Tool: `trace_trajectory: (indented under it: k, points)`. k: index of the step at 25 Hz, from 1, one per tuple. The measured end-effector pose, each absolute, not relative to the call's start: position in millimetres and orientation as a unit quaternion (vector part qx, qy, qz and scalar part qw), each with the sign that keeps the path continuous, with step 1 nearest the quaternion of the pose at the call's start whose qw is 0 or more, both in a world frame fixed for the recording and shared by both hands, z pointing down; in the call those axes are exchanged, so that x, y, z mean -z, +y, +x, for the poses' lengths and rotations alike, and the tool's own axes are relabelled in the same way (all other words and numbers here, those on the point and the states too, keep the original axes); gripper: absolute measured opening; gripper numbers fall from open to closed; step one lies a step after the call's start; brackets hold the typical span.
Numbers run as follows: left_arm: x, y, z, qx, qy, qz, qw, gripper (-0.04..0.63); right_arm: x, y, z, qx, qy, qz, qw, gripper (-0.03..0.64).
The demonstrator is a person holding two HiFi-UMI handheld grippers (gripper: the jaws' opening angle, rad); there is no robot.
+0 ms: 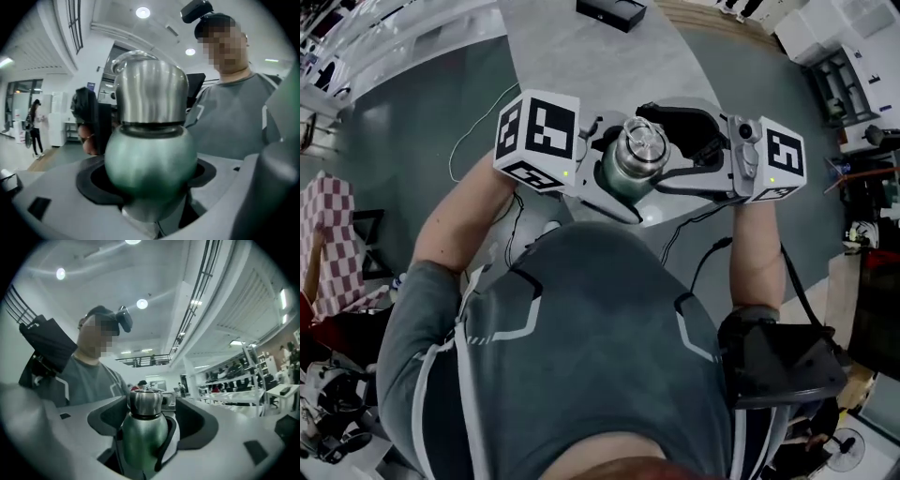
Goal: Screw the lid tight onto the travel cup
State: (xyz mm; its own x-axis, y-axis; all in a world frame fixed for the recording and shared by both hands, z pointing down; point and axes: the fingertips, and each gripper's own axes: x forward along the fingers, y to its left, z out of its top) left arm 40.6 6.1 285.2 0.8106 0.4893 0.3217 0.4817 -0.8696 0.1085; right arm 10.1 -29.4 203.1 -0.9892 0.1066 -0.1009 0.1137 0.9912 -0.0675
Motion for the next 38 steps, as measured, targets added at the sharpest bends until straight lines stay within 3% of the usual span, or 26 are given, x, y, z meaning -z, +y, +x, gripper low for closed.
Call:
trace_trajectory:
  k: [4,9,17,20,23,25,31,35,38]
  points:
    - [-287,26,39,-0.177,0.325,0.929,0.017,0.399,-207,-7,1,0.039,0.988,0.147,0.014,0.313]
    - [-298,24,40,-0.192,0.327,0.925,0.015,0.399,-211,-11,-3,0.032,0.988,0.147,0.014,0.285]
    - [-330,-88,54,-0.265,0.0,0.964,0.015,0.399,-234,-95,9,0.017,0.984,-0.174,-0.019,0.268]
    - [-343,-111,52,-0.288,-0.057,0.956,0.013,0.399,-246,-113,12,0.033,0.966,-0.253,-0.03,0.268]
    - [-338,-89,53,-0.267,0.014,0.963,0.018,0.399,-243,-97,10,0.031,0.982,-0.186,-0.022,0.273]
    - [-321,-66,48,-0.238,0.09,0.967,0.018,0.399,-231,-82,7,0.04,0.993,-0.108,0.002,0.321]
    - [-296,-17,44,-0.207,0.22,0.953,0.023,0.399,-203,-42,-2,0.006,0.998,0.054,0.028,0.321]
    - [-297,-16,42,-0.215,0.225,0.95,0.013,0.399,-200,-41,-8,0.006,0.997,0.072,0.022,0.275]
    - [-303,-40,45,-0.229,0.158,0.96,0.013,0.399,-205,-59,-7,0.008,1.0,0.006,0.017,0.273]
